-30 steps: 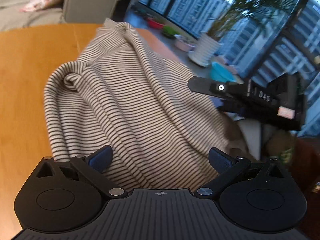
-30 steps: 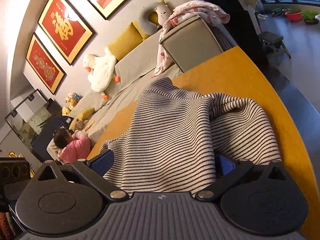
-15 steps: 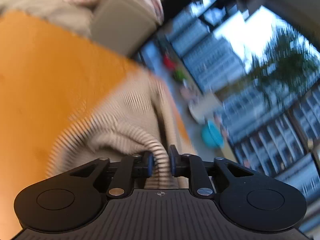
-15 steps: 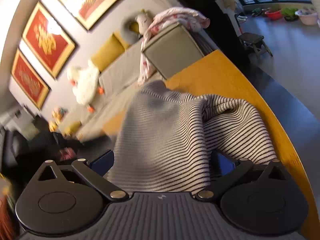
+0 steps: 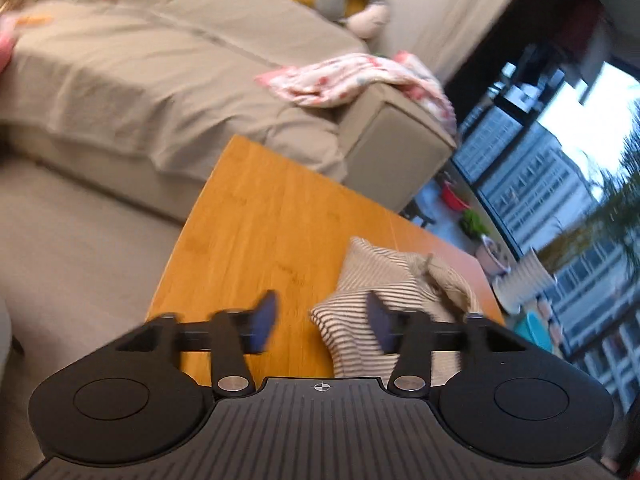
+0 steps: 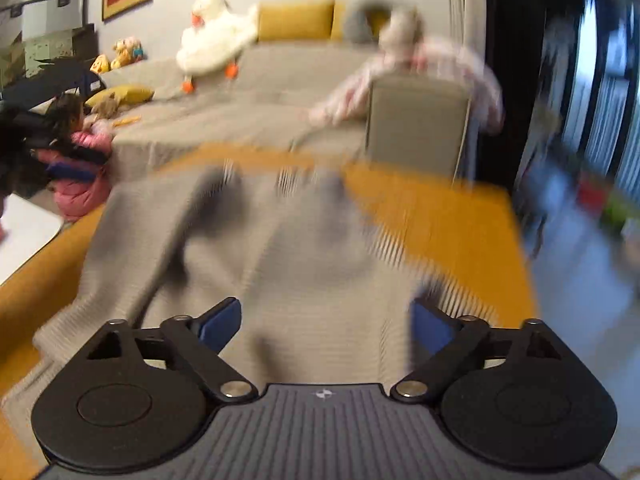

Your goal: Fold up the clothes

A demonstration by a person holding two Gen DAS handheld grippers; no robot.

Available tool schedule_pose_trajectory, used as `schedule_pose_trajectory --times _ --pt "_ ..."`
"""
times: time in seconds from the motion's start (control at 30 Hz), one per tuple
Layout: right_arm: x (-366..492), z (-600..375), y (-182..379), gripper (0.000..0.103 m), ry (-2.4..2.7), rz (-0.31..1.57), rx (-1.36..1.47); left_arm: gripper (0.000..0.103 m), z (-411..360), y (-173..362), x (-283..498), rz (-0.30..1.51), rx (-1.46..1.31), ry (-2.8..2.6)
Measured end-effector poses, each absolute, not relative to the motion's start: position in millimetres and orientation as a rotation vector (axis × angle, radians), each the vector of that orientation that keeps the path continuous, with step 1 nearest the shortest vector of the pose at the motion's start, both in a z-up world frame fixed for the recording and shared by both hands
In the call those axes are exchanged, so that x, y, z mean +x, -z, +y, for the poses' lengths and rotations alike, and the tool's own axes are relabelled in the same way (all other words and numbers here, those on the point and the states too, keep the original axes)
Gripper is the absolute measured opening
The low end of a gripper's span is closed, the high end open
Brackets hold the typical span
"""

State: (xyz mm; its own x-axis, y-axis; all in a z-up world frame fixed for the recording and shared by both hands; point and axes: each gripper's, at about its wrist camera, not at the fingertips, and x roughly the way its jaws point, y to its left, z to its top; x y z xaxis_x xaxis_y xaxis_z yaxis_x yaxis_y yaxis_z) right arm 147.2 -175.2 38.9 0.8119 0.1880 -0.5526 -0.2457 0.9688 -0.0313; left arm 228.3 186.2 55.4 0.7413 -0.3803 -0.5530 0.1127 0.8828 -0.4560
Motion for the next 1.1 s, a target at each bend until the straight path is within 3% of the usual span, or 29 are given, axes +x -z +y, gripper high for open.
schedule_pose_trajectory --times 0.03,0.07,0.2,0.23,0.27,0.3,0.33,0.37,0.4,0.5,0.57,0.6,0.63,0.67,0.73,0.77,0.8,0.83,0.87,1.03,1.1 --pt "153 -170 -47 0.088 -0.219 0.551 -0.105 0.08 183 -58 226 0.682 -0.386 0.292" --pt "162 -163 -51 0.088 -0.216 0.538 -0.111 0.085 179 -61 224 0.677 -0.359 0.304" --pt "203 -127 -29 0.087 -0.229 0.577 -0.27 0.088 122 -46 255 0.735 -0.217 0.309" --pt "212 -118 -20 0.072 -0.23 0.593 -0.327 0.088 106 -38 265 0.758 -0.167 0.295" --pt "218 -113 -11 0.043 -0.232 0.608 -0.406 0.087 92 -29 274 0.774 -0.105 0.267" --pt "222 -113 -6 0.033 -0.232 0.611 -0.489 0.082 83 -21 281 0.783 -0.047 0.239" --pt "223 -115 -3 0.025 -0.232 0.604 -0.555 0.069 74 -14 287 0.791 0.006 0.215" --pt "224 -121 -2 0.021 -0.22 0.584 -0.625 0.062 73 -11 290 0.794 0.025 0.225" --pt "226 -130 -2 0.021 -0.195 0.552 -0.696 0.055 71 -9 293 0.796 0.043 0.235" --pt "248 -165 -4 0.021 -0.066 0.506 -0.815 0.049 75 -9 301 0.774 0.103 0.25" --pt "277 -190 -3 0.021 -0.004 0.551 -0.769 0.044 79 -10 311 0.748 0.148 0.203" --pt "289 -197 0 0.021 0.015 0.576 -0.734 0.031 80 -10 316 0.736 0.172 0.176" --pt "300 -202 3 0.021 0.032 0.598 -0.695 0.027 82 -9 320 0.724 0.201 0.127" --pt "310 -208 6 0.021 0.045 0.62 -0.642 0.029 84 -9 324 0.714 0.221 0.082" --pt "317 -223 -1 0.021 0.02 0.637 -0.461 0.033 97 -13 327 0.735 0.134 0.063" --pt "317 -230 -7 0.027 -0.001 0.638 -0.368 0.036 104 -18 324 0.737 0.072 0.074" --pt "313 -238 -14 0.034 -0.023 0.632 -0.286 0.049 106 -24 316 0.714 0.027 0.1" --pt "305 -245 -23 0.055 -0.045 0.615 -0.21 0.062 108 -31 308 0.69 -0.017 0.126" --pt "292 -250 -29 0.07 -0.064 0.6 -0.166 0.065 109 -37 300 0.665 -0.06 0.153" --pt "219 -258 -37 0.072 -0.144 0.581 -0.104 0.095 56 -38 260 0.497 -0.095 0.35" --pt "187 -253 -35 0.072 -0.169 0.597 -0.135 0.096 29 -32 246 0.432 -0.084 0.428"
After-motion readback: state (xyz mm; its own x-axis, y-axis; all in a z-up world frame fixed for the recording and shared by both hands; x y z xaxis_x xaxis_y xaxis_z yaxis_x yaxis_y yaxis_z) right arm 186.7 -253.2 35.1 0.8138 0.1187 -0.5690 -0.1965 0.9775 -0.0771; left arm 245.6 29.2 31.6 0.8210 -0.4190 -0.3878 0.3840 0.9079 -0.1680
